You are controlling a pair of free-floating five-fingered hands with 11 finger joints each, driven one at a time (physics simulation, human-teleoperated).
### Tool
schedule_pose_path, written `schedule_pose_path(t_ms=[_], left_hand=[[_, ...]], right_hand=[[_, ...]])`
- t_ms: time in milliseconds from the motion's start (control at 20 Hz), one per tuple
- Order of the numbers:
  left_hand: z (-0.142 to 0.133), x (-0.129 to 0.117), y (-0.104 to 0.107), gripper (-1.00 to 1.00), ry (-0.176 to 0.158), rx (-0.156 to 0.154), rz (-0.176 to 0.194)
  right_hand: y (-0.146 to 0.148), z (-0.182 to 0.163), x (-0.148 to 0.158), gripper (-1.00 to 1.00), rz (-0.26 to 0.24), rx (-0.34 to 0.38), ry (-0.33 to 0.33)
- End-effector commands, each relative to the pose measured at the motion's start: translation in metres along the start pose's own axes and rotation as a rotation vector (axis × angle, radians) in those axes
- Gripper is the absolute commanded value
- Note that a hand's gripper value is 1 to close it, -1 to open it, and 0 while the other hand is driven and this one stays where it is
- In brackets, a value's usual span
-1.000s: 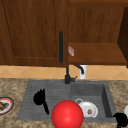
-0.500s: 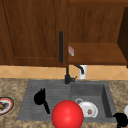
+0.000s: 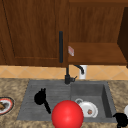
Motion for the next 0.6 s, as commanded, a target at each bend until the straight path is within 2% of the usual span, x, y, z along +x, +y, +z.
schedule_pose_path(t_ms=[0,350,450,500,550], left_hand=[[0.0,0.0,0.0,-1.0,0.01,0.137,-0.014],[-0.002,0.0,-0.004,-1.0,-0.002,0.17,-0.064],[-0.002,-0.001,-0.007,-1.0,-0.007,0.166,-0.09],[-0.002,-0.003,-0.011,-1.0,-0.017,0.146,-0.121],[-0.002,-0.004,-0.013,-1.0,-0.022,0.138,-0.146]], right_hand=[[0.0,0.0,0.0,0.0,0.0,0.0,0.0],[0.0,0.0,0.0,0.0,0.0,0.0,0.0],[0.0,0.0,0.0,0.0,0.0,0.0,0.0],[0.0,0.0,0.0,0.0,0.0,0.0,0.0],[0.0,0.0,0.0,0.0,0.0,0.0,0.0]])
